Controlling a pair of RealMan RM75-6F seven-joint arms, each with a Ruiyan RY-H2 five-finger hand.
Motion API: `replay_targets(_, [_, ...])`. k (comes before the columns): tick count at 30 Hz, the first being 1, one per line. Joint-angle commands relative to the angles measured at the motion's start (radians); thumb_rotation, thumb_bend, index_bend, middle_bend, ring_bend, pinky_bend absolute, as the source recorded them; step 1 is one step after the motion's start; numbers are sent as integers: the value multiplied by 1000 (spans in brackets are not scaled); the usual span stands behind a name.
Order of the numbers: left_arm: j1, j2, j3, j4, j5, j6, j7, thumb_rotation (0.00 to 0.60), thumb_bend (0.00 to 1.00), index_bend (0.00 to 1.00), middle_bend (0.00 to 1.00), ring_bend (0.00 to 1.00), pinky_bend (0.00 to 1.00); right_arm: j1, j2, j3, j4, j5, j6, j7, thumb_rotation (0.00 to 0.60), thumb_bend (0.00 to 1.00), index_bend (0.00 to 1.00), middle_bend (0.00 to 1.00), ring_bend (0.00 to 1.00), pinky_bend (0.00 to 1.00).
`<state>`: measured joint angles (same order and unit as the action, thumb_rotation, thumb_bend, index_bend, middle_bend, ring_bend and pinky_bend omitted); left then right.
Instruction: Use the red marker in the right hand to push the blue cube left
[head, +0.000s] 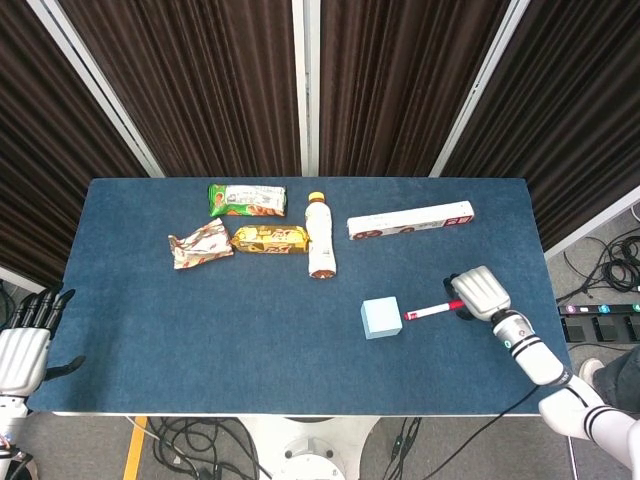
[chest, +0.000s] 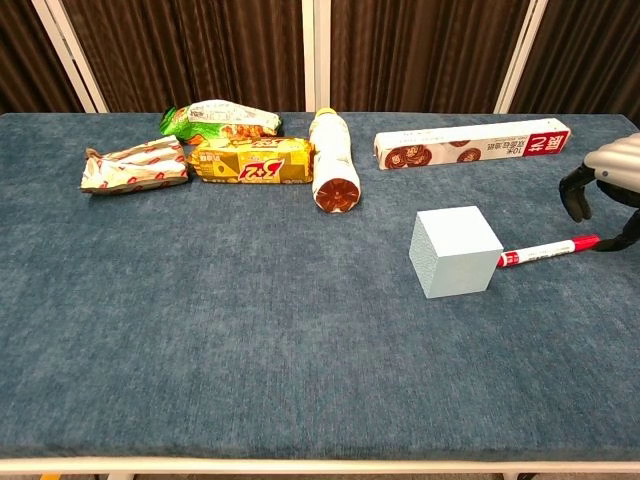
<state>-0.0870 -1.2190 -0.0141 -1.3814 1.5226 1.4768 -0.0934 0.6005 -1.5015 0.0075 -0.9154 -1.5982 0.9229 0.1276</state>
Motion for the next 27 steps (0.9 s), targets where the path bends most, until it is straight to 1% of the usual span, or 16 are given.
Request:
replay_targets(1, [1, 0, -1, 3, -1, 1, -2, 600, 46, 84, 69, 25, 82, 5, -15, 0, 14, 5, 1, 3, 600, 89, 550, 516, 771, 881])
replay_targets(9, [3, 2, 0, 10, -3, 1, -10, 600, 50, 85, 69, 25, 82, 20, -42, -9, 33, 13, -10, 4, 600, 97, 549, 516, 766, 881])
replay_targets(19, [-2, 3, -1, 12, -8, -13, -34, 600, 50, 84, 69, 25, 82, 26, -33, -19, 22, 20, -12, -9, 600, 94, 550, 515, 763, 881])
replay_targets(27, [-4, 5, -3, 21, -10, -17, -43, 600, 49, 84, 69, 25, 82, 36, -40, -30, 21, 34, -51, -21, 600, 127, 528, 497, 752, 878])
